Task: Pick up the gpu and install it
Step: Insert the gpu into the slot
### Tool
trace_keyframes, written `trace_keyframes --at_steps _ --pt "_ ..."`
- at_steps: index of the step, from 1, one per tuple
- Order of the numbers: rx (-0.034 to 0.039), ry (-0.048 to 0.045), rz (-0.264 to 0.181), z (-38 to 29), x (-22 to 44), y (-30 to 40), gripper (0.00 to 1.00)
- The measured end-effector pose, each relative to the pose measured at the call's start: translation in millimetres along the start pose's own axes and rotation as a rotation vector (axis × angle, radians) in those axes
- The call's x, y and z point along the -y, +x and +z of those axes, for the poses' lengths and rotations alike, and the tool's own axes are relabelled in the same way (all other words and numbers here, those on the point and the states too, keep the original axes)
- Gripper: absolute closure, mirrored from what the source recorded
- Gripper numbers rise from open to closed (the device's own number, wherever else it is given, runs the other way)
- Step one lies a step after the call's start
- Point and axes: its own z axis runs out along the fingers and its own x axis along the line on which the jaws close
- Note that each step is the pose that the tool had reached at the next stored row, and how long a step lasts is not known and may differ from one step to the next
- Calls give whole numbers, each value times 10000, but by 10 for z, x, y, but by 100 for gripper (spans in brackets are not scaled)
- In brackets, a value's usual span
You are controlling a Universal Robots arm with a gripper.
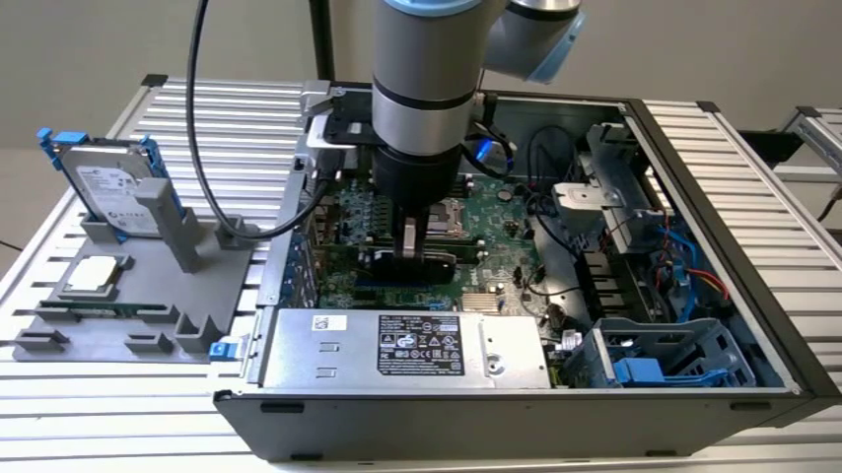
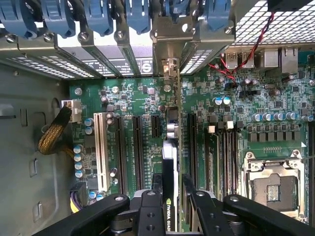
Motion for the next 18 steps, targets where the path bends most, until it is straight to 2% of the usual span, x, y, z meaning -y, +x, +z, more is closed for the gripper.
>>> trace_keyframes --at_steps 6,18 --pt "-6 1 -2 5 -3 6 100" --pt "-8 -1 -2 56 -24 8 100"
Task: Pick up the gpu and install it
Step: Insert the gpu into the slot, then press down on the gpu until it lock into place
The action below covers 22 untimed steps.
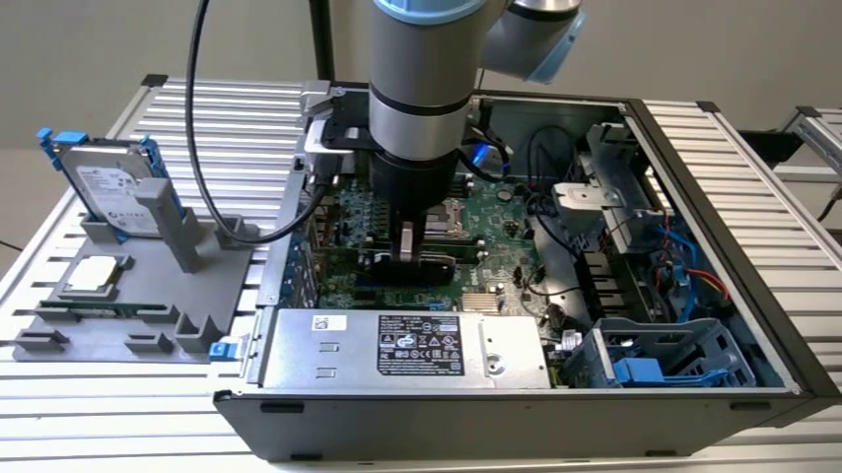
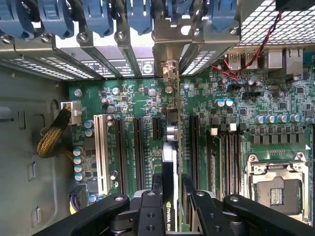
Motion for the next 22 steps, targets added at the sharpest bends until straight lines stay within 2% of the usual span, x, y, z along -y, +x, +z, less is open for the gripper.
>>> trace_keyframes --at_steps 12,22 --pt "3 -8 3 9 23 -3 100" --pt "0 -6 -1 10 35 -47 100"
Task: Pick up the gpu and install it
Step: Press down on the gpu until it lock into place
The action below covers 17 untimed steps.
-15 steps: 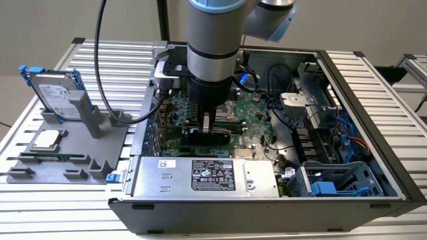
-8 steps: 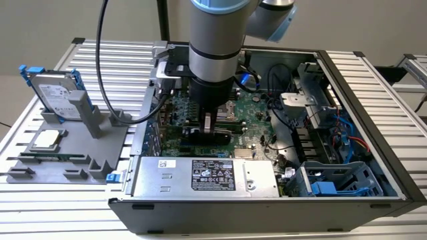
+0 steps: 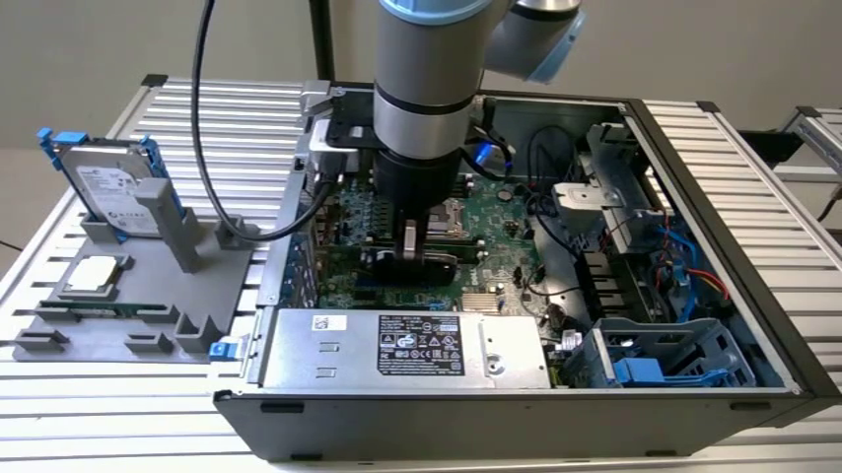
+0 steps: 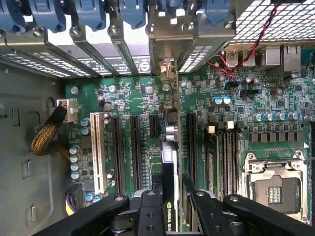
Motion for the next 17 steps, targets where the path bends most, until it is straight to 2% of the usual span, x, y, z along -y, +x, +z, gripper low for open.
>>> trace_keyframes --at_steps 6,12,17 --pt "1 -1 -5 6 -26 2 100" --pt "0 -3 -2 86 -27 4 100" --pt "1 -1 -4 90 -25 4 100"
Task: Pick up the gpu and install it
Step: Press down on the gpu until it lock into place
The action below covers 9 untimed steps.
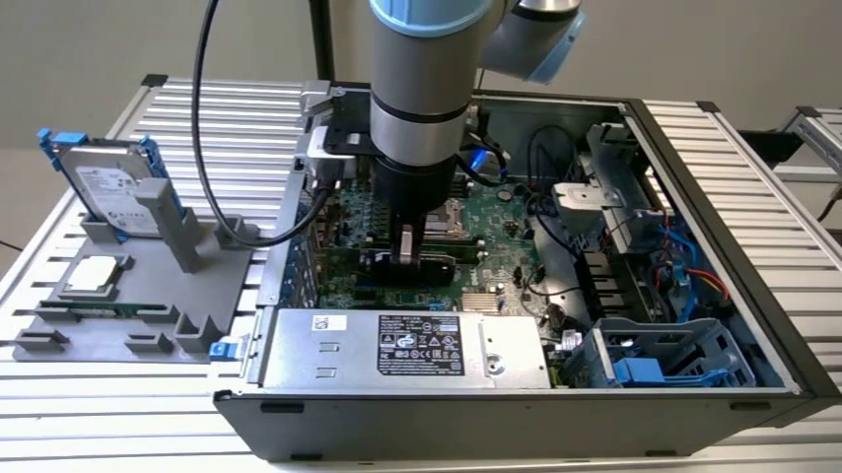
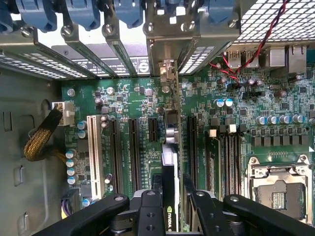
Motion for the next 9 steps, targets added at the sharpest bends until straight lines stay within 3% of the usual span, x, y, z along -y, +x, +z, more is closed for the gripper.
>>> trace_keyframes --at_steps 2,3,7,9 --pt "2 1 0 0 0 0 100" --pt "37 16 0 12 2 -4 0" --pt "4 1 0 1 0 0 0" --pt "-20 0 0 -53 1 -1 0"
